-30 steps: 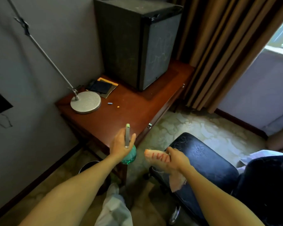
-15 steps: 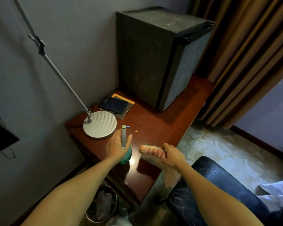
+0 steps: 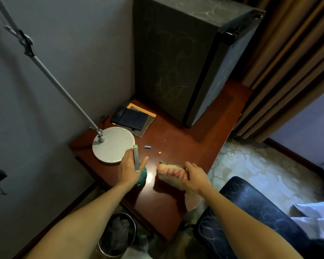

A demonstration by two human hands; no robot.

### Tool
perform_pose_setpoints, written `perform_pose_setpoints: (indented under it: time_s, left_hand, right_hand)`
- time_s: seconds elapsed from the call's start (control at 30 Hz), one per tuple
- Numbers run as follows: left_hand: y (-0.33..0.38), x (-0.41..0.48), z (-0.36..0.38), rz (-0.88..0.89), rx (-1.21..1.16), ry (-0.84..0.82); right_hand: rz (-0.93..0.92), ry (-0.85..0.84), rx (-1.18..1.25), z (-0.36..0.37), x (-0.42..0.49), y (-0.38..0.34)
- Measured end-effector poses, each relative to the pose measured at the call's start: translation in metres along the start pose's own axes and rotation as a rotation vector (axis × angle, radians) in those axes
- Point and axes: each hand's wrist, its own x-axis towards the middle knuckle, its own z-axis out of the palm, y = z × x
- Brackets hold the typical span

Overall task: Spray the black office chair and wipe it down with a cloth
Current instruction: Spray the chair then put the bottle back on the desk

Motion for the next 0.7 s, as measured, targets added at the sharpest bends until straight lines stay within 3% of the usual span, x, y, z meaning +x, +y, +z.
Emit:
perform_pose_setpoints:
  time_s: [0.43, 0.7]
  left_hand:
    - [-0.007, -0.016, -0.015, -0.094, -0.006, -0.157]
    - [-0.004, -0.123, -0.016, -0.182, 0.19, -0.172]
  right_hand:
    - [0.09, -0.15, 0.03, 0.01, -0.051, 0.03]
    - [0.102, -0.153, 0.078, 0.008, -0.122, 0.072]
